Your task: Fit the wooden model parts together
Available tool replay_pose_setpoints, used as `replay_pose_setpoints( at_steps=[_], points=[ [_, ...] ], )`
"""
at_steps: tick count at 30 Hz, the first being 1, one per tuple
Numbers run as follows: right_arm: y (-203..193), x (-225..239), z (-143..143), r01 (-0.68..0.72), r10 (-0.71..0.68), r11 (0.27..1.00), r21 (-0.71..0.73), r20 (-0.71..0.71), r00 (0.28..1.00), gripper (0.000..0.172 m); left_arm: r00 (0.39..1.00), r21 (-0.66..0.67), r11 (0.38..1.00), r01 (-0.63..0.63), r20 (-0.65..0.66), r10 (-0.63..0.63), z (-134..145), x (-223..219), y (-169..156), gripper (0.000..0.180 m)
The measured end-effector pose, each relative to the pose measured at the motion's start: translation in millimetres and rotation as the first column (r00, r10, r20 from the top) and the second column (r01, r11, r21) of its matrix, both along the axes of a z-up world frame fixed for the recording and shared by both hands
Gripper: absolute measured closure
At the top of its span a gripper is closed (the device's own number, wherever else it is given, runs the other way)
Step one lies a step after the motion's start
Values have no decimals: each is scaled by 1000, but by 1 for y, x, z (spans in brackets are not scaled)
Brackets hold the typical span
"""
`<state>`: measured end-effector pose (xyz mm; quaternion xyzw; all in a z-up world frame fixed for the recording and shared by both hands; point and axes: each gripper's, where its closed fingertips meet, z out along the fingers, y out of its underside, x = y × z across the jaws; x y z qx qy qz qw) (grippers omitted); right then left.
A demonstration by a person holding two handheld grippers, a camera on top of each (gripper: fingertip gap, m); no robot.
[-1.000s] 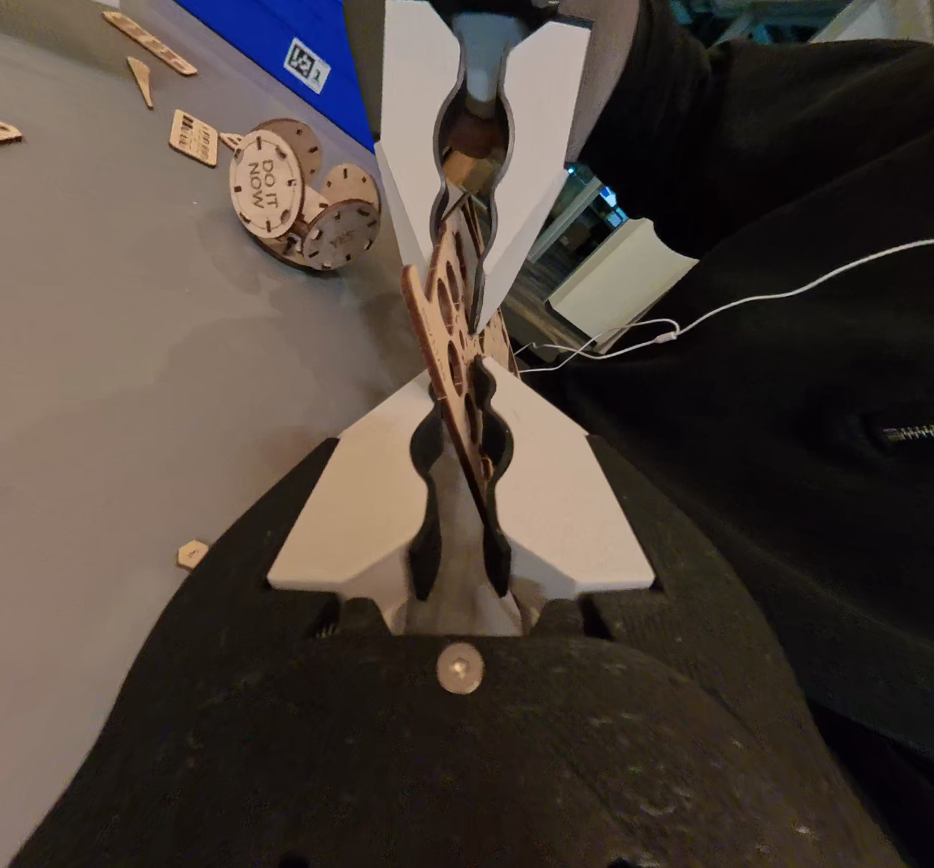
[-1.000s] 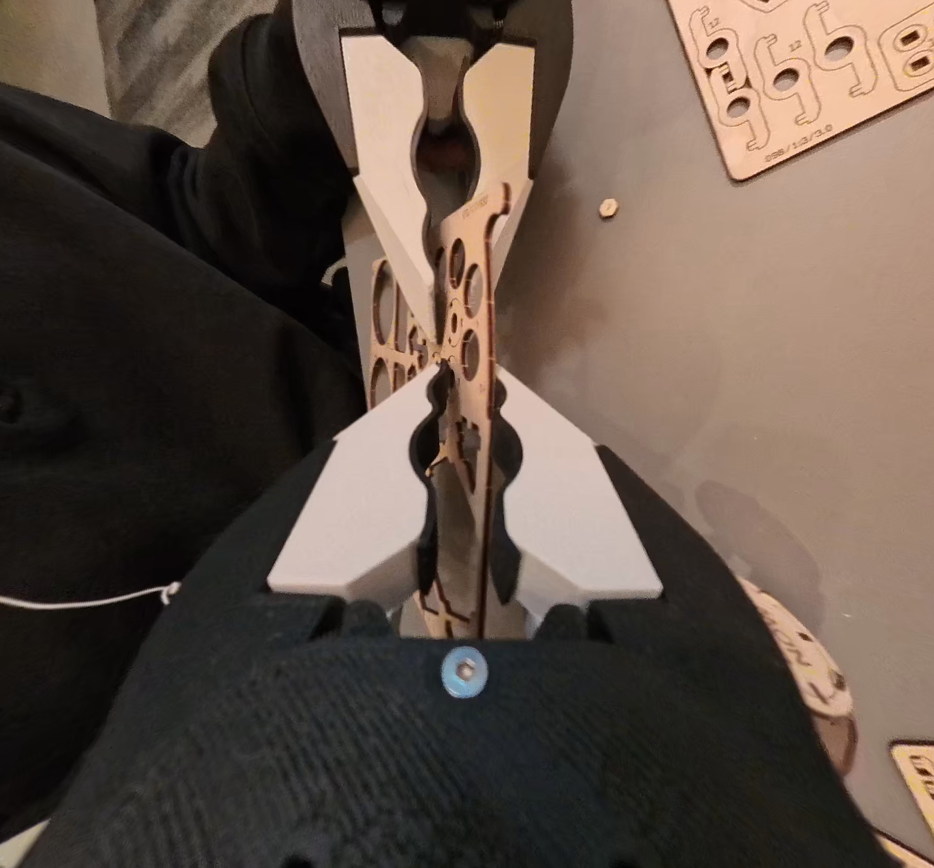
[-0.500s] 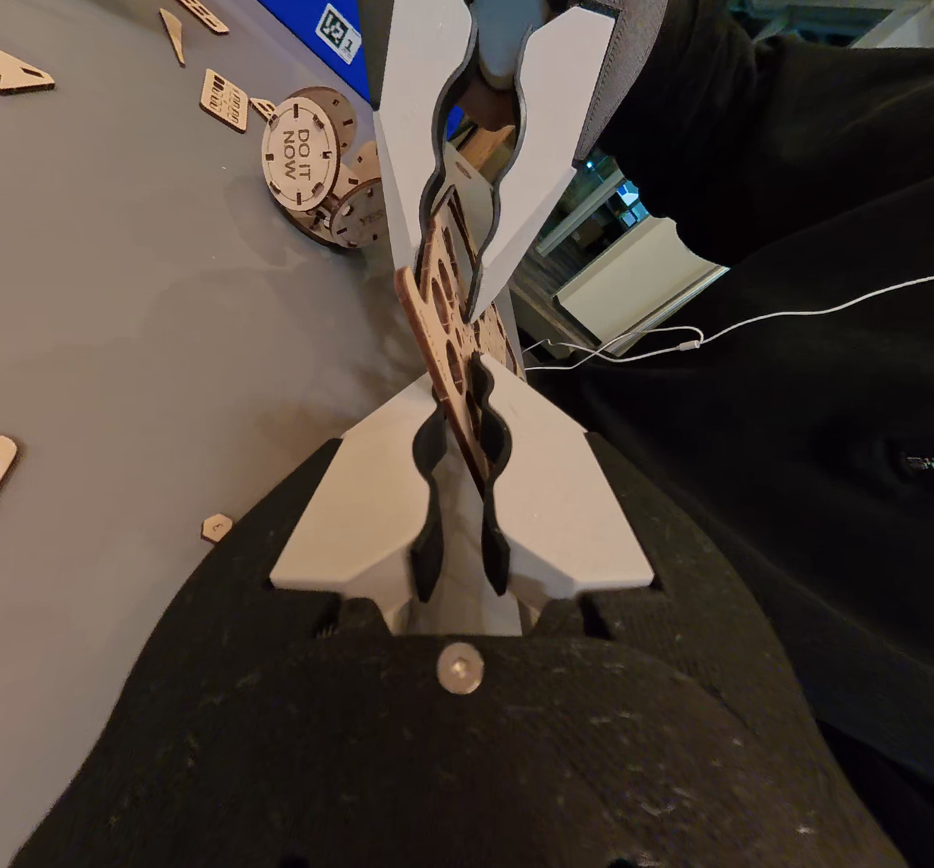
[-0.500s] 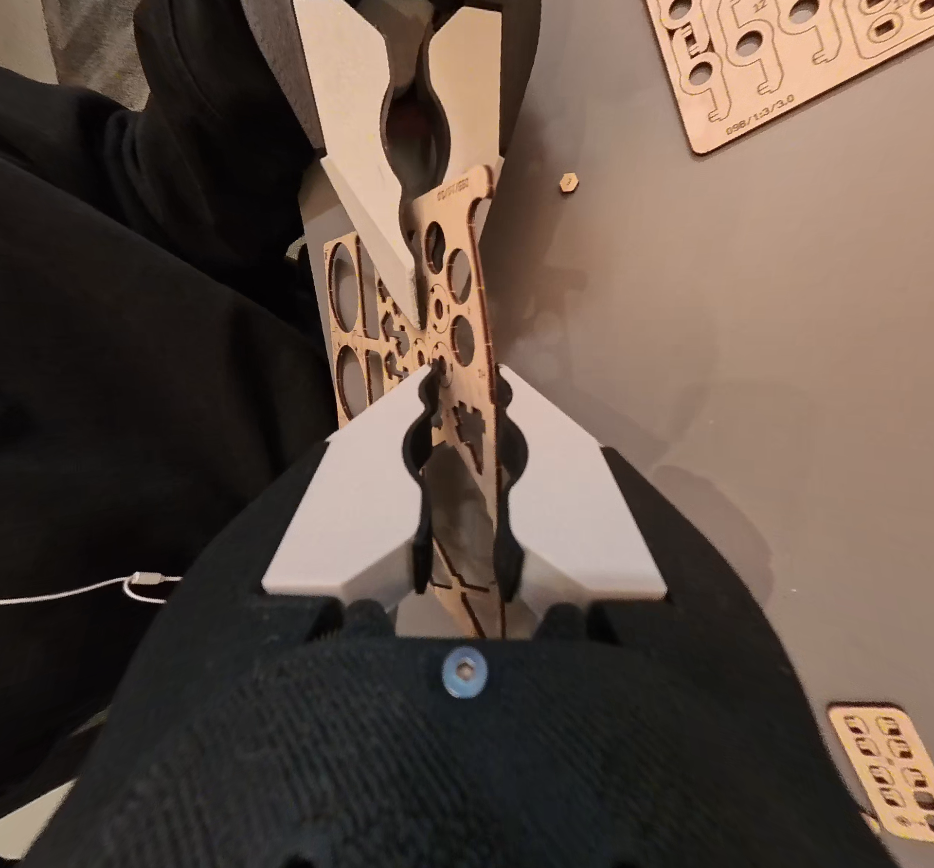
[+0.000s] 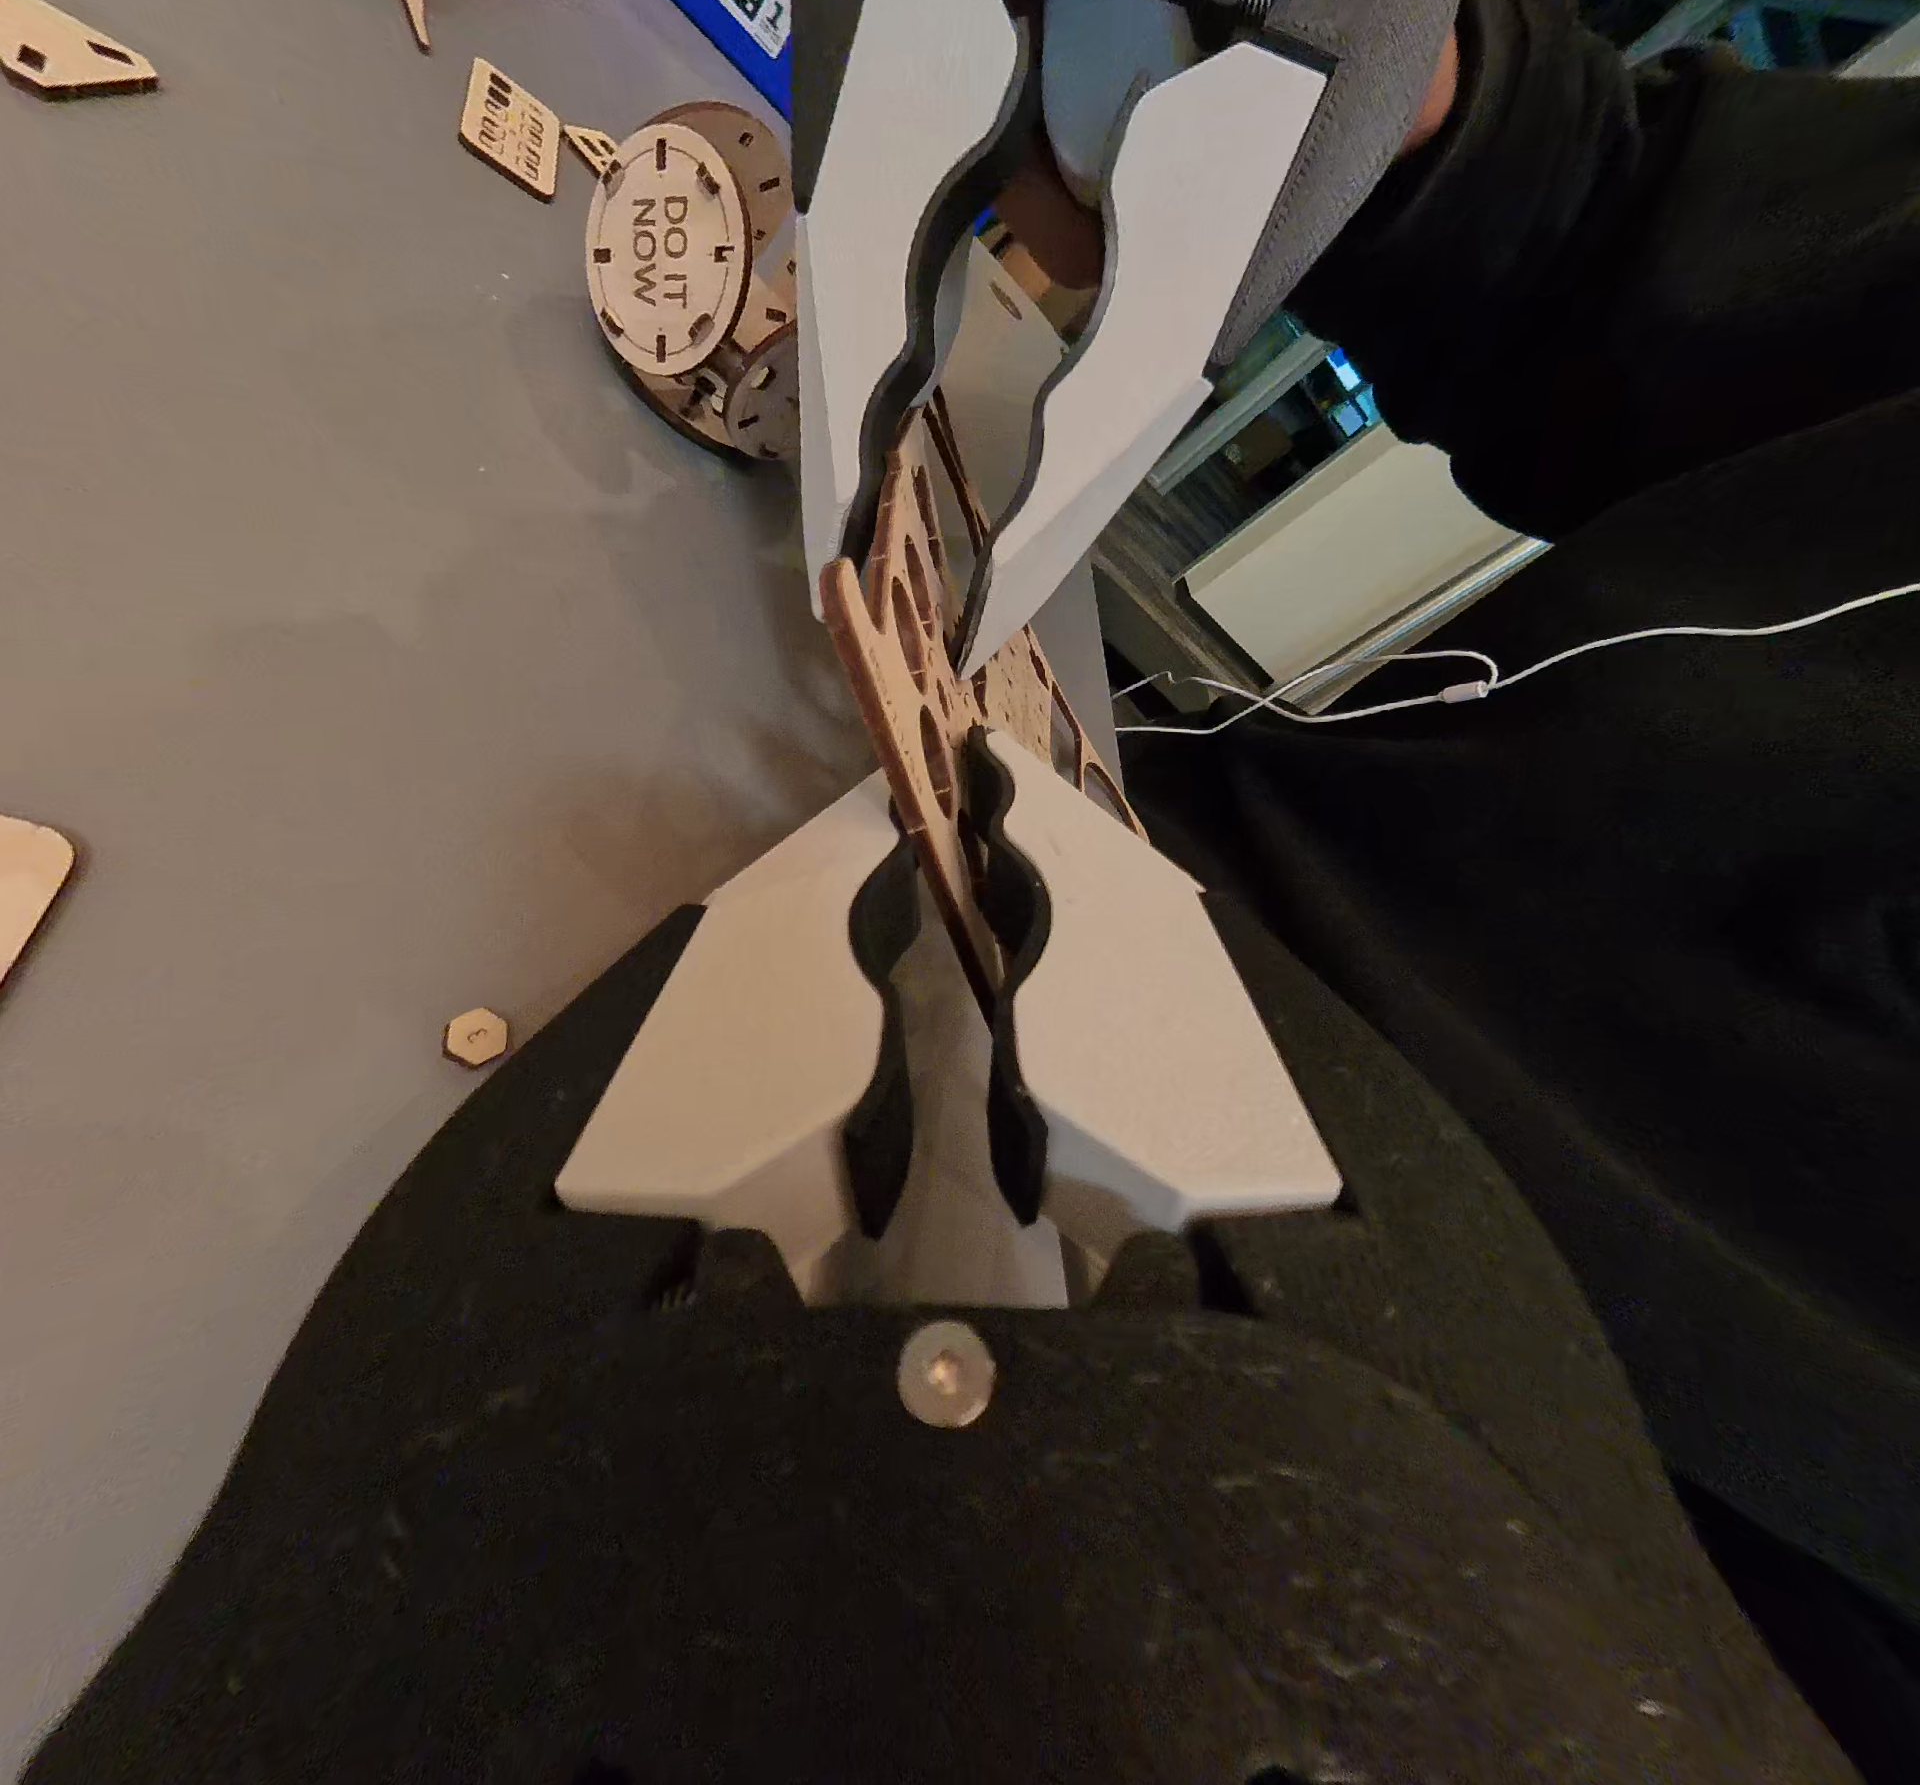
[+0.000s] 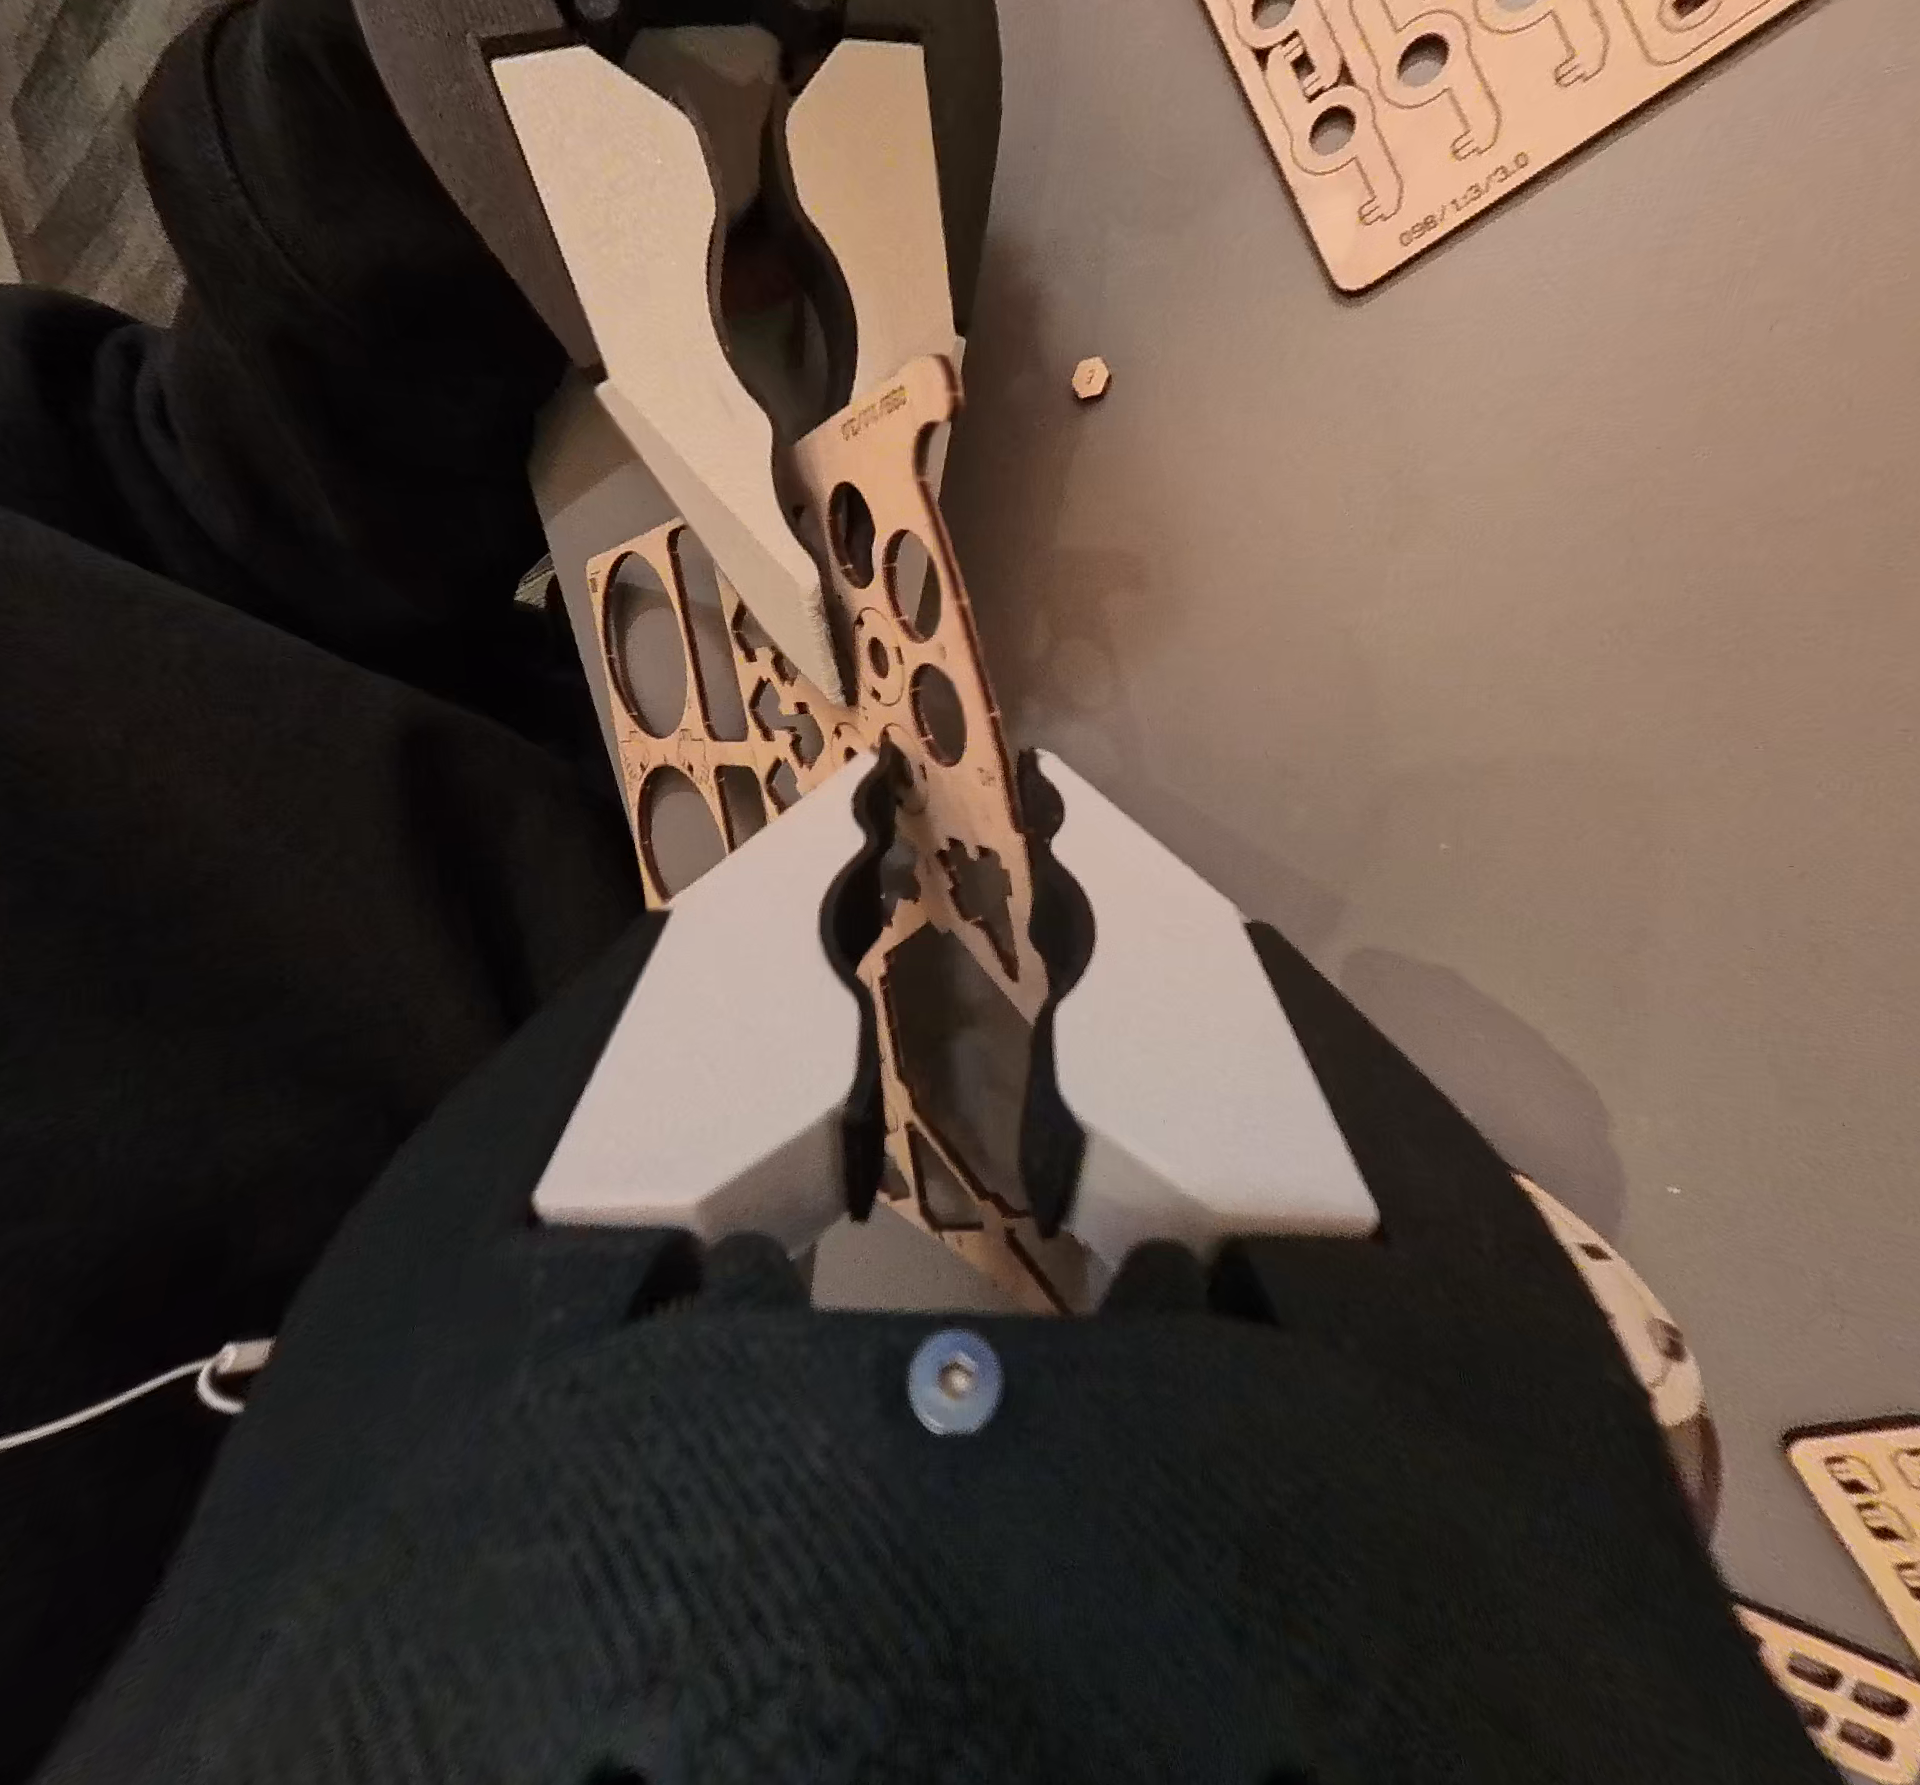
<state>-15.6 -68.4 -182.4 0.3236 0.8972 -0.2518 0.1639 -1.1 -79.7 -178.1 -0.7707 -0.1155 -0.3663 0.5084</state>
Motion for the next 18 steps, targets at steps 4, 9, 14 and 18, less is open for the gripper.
replay_pose_setpoints(
  at_steps=[4, 9, 14, 18],
  points=[
    [0, -1, 0, 15, -14, 1000, 14, -49, 999, 150, 1000, -7, 1000, 0, 2, 0, -1, 0, 0, 177],
    [1, -1, -3, 18, -16, 999, 30, -80, 997, 149, 1000, -25, 1000, -1, 1, 1, -4, 0, 1, 178],
    [0, -1, -4, 17, -12, 999, 36, -120, 993, 149, 1000, -33, 999, 2, 2, -2, -5, 0, 1, 178],
    [-2, -1, 2, 2, 0, 1000, 13, -155, 988, 147, 1000, 0, 1000, 11, 6, -11, 0, 1, 0, 177]
  ],
)
